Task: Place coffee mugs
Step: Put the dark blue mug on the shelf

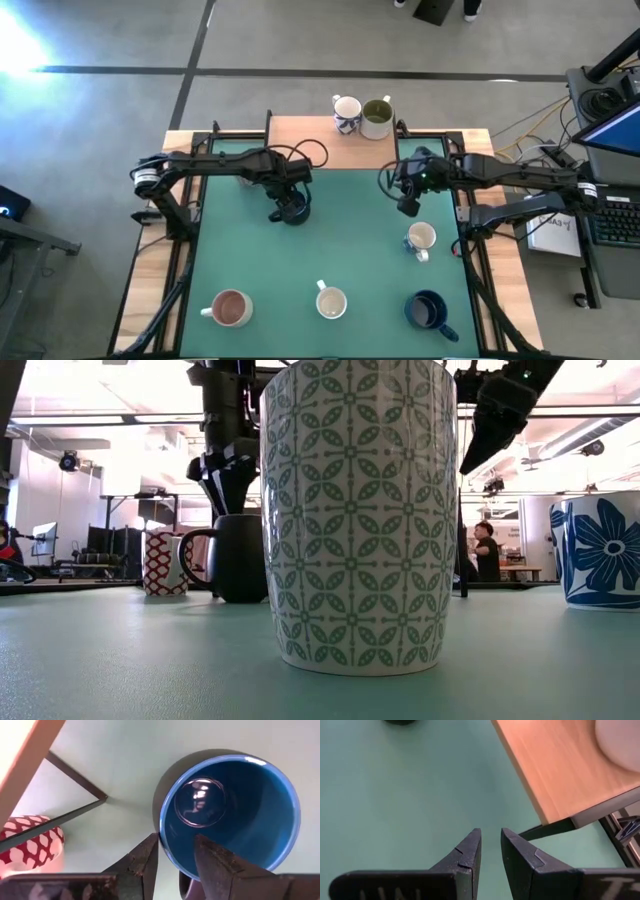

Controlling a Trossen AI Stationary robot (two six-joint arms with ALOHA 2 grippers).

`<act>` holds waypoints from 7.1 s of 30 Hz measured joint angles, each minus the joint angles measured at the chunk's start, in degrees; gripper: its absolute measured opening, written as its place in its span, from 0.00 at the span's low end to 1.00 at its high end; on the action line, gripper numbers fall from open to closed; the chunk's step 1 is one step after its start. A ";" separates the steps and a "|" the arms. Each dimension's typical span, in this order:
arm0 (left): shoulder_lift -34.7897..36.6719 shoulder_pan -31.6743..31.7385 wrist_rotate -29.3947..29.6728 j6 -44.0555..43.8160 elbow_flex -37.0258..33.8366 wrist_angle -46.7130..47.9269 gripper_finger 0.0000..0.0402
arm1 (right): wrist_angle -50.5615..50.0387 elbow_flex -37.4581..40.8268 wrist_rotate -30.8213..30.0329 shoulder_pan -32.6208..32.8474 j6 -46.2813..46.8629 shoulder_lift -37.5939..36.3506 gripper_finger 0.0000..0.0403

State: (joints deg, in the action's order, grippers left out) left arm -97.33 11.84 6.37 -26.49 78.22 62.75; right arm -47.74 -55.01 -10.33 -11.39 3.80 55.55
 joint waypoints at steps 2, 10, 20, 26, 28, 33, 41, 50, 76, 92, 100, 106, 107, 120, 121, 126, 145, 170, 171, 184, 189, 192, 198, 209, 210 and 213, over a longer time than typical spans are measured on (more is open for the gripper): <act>-0.01 0.00 0.03 0.46 -0.02 -0.07 0.26 | -0.02 0.54 0.00 -0.01 -0.01 0.00 0.16; -0.53 -0.01 0.86 0.89 -1.28 -0.32 0.17 | 0.04 0.97 0.00 0.01 0.02 0.00 0.16; -4.21 0.00 2.49 7.63 -0.88 -0.39 0.03 | 0.04 0.97 0.00 -0.01 0.08 0.00 0.16; -5.04 0.04 -0.85 18.53 1.15 -1.33 0.02 | 0.11 0.97 -0.05 -0.01 0.06 0.00 0.16; -5.06 0.09 -0.66 22.63 1.65 -1.80 0.02 | 0.23 0.97 -0.11 0.01 0.15 0.00 0.16; -5.05 0.23 0.19 29.66 2.77 -1.52 0.02 | 0.25 0.97 -0.12 -0.01 0.73 0.00 0.16; -4.97 0.20 0.12 27.23 3.32 -0.89 0.03 | 0.25 0.97 -0.13 -0.01 1.55 0.00 0.16; -4.93 0.17 0.10 23.08 2.57 -0.80 0.03 | 0.28 0.97 -0.11 -0.01 1.74 0.00 0.16; -8.62 0.17 -3.06 17.54 9.92 6.38 0.22 | 0.28 0.95 -0.09 0.00 1.76 0.00 0.16; -8.58 -0.28 -3.41 7.95 8.37 4.87 0.21 | 0.23 0.95 -0.11 0.00 -0.54 0.00 0.16; -8.67 -0.22 -2.69 10.85 8.37 4.65 0.03 | 0.21 0.95 -0.11 0.00 -0.45 0.00 0.16; -8.91 -0.28 -3.54 13.30 9.04 6.27 0.01 | 0.23 0.92 -0.09 0.01 -0.42 0.00 0.16; -8.93 -0.28 -3.54 13.99 9.52 6.99 0.01 | 0.23 0.92 -0.11 0.00 -0.42 0.00 0.16; -8.82 -0.26 -1.43 26.67 20.19 13.56 0.01 | 0.47 0.92 -0.22 0.01 -0.42 0.00 0.16; -8.82 -0.26 -0.95 28.04 20.90 14.38 0.01 | 0.47 0.92 -0.22 0.00 -0.42 0.00 0.16; -8.82 -0.20 1.35 34.66 24.67 16.74 0.01 | 0.47 0.92 -0.24 0.00 -0.39 0.00 0.16; -9.08 4.84 6.62 48.30 36.43 18.89 0.01 | 0.49 0.92 -0.24 -0.01 -0.84 0.00 0.16; -9.41 17.20 6.90 74.60 43.91 16.56 0.01 | 0.49 0.92 -0.24 0.01 -0.84 0.00 0.16; -9.41 17.72 7.24 75.28 43.91 16.54 0.01 | 0.49 0.92 -0.24 0.00 -0.85 0.00 0.16; -9.37 22.86 6.21 77.52 43.09 14.21 0.01 | 0.49 0.92 -0.25 0.01 -0.86 -0.01 0.16; -9.37 23.55 5.73 76.46 42.78 13.70 0.01 | 0.49 0.92 -0.24 -0.01 -0.85 -0.01 0.16; -9.87 24.28 6.14 75.84 42.53 13.56 0.01 | 0.49 0.92 -0.26 0.00 -0.86 0.00 0.16; -13.21 26.34 6.69 74.42 43.65 12.47 0.04 | 0.49 0.92 -0.26 -0.01 -0.86 -0.01 0.16; -19.58 26.58 6.43 72.86 54.26 16.86 0.22 | 0.52 0.92 -0.26 0.00 -0.86 -0.02 0.16; -19.79 26.60 6.43 72.54 54.80 16.97 0.23 | 0.49 0.92 -0.26 0.01 -0.86 -0.02 0.16; -19.79 26.60 6.49 71.80 56.06 17.46 0.24 | 0.50 0.92 -0.26 -0.01 -0.85 -0.01 0.16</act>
State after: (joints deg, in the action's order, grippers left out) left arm -117.12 38.44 12.86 45.31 134.27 80.21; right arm -47.24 -54.08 -10.59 -11.40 2.95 55.54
